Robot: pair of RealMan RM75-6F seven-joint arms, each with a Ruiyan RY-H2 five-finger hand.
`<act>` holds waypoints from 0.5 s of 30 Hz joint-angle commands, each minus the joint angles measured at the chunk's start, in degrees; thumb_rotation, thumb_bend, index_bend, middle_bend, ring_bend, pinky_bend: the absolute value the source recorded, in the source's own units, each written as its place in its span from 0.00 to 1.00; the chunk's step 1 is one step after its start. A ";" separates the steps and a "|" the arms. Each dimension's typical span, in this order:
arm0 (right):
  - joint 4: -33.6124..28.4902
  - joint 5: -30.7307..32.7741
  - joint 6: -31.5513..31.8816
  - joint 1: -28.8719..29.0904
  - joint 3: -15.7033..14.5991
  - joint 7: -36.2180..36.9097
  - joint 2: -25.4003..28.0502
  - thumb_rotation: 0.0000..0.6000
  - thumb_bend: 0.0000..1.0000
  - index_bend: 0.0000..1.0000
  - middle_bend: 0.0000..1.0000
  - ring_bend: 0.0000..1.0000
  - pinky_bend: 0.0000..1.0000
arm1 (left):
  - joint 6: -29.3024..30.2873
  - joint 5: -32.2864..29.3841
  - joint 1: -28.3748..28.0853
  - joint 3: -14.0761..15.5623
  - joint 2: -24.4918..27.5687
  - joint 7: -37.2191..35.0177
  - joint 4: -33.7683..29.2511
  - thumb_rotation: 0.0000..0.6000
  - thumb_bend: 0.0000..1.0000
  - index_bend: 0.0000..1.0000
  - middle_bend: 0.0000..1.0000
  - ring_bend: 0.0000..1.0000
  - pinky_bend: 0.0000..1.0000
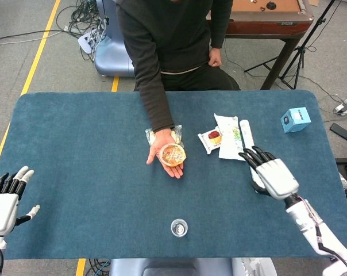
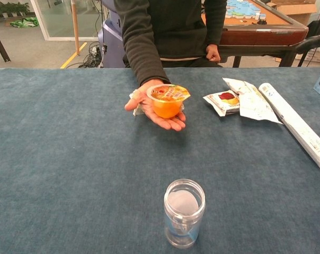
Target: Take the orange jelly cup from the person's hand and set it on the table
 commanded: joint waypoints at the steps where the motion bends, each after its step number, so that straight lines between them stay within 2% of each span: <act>1: -0.06 3.86 -5.75 5.63 2.67 -1.80 -2.89 1.00 0.29 0.09 0.07 0.03 0.24 | 0.16 0.04 0.12 0.05 0.07 0.00 -0.09 1.00 0.21 0.11 0.07 0.09 0.03; 15: 7.92 15.44 -18.10 20.05 6.21 -6.79 -13.31 1.00 0.26 0.06 0.05 0.00 0.21 | 0.64 0.14 0.70 0.31 0.16 0.10 -0.45 1.00 0.21 0.11 0.07 0.09 0.03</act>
